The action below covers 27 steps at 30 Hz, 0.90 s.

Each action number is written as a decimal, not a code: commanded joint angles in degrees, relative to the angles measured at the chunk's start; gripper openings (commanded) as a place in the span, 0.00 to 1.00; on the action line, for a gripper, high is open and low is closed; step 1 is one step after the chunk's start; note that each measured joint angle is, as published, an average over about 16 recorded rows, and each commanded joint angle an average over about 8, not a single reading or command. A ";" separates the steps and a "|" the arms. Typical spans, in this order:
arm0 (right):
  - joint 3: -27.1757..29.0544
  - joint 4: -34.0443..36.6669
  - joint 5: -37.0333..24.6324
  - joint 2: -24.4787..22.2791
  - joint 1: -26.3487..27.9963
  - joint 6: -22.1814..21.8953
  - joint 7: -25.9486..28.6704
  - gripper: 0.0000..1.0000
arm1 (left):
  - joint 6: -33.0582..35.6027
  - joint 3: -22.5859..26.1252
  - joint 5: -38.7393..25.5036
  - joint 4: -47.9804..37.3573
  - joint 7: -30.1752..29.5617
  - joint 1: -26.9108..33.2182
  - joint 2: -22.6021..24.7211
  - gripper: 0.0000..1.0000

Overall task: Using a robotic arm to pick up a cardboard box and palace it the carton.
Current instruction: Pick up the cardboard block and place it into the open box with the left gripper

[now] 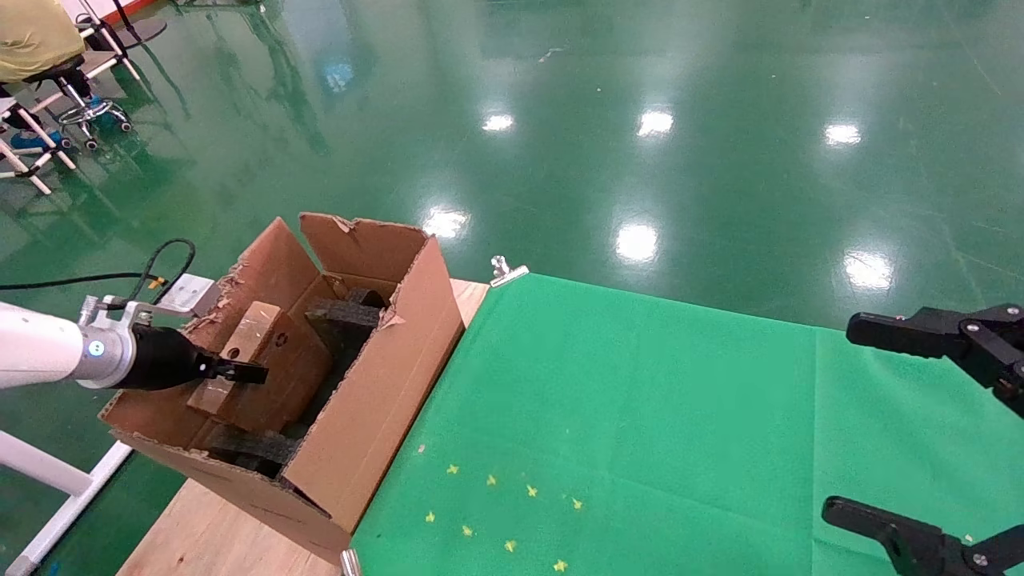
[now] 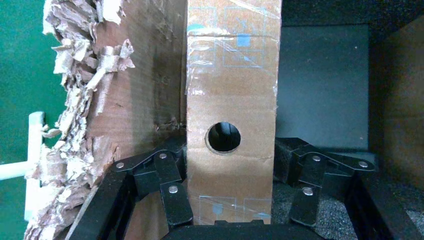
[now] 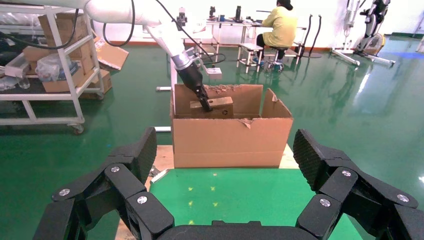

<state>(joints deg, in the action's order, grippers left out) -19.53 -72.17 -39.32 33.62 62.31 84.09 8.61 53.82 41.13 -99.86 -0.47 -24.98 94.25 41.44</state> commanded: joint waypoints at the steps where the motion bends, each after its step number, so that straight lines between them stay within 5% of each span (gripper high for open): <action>1: 0.00 0.00 0.00 0.00 0.00 0.00 0.00 1.00 | -0.09 -0.02 0.03 -0.06 -0.03 -0.05 0.03 1.00; 27: -0.02 0.01 0.01 0.00 0.01 0.00 -0.01 1.00 | 2.19 1.38 -1.96 1.43 -1.48 4.62 0.07 1.00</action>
<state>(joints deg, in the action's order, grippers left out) -19.55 -72.15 -39.32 33.62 62.32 84.09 8.60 56.34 42.44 -101.72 1.28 -26.47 99.33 41.42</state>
